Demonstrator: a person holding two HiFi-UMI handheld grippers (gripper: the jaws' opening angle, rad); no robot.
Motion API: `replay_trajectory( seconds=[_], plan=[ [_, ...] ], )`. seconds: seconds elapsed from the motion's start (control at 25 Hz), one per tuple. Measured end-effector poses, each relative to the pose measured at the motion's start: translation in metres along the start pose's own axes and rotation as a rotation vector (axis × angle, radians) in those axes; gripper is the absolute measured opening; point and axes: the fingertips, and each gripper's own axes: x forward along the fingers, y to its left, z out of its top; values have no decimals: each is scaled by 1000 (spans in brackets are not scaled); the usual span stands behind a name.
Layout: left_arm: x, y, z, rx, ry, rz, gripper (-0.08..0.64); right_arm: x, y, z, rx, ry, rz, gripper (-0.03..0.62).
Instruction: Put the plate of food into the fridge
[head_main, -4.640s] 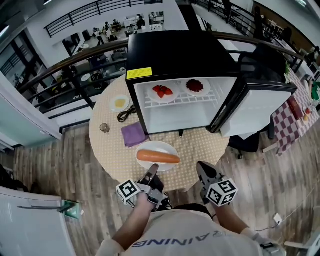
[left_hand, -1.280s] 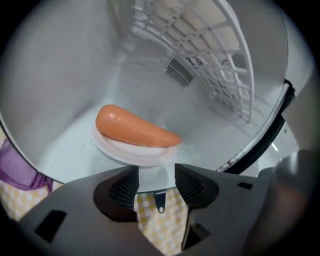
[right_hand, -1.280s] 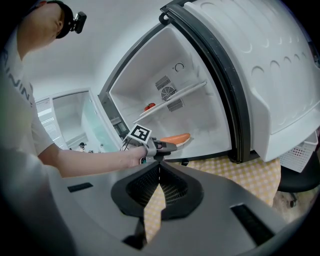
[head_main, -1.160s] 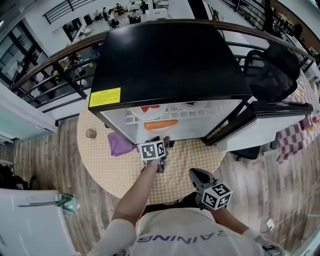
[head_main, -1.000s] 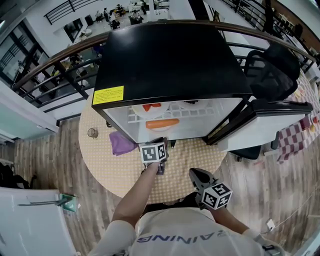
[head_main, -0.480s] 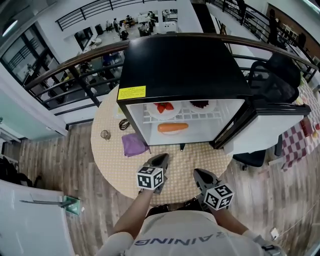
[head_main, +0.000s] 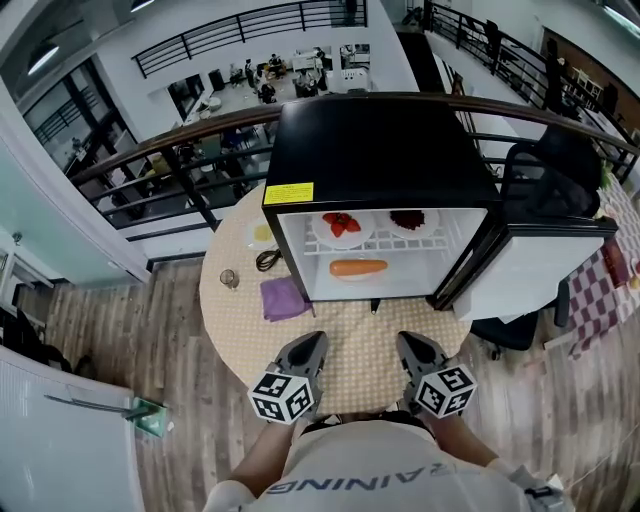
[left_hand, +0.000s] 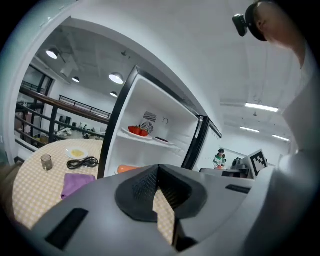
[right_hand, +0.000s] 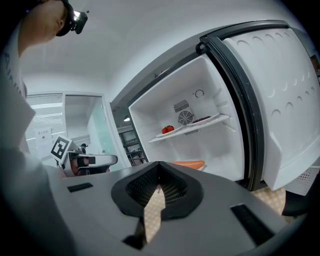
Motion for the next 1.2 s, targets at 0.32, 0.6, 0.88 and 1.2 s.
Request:
replay_trajectory(
  seconds=[0.32, 0.6, 0.88, 1.2],
  plan=[
    [-14, -7, 27, -4, -63, 16, 9, 4, 7, 26, -65, -28, 27, 23],
    [2, -14, 23, -23, -52, 2, 9, 1, 0, 31, -67, -31, 32, 23],
    [15, -15, 23, -33, -41, -11, 9, -1, -4, 27, -62, -15, 31, 23],
    [26, -17, 19, -39, -22, -26, 9, 2, -6, 24, -72, 4, 28, 23]
  ],
)
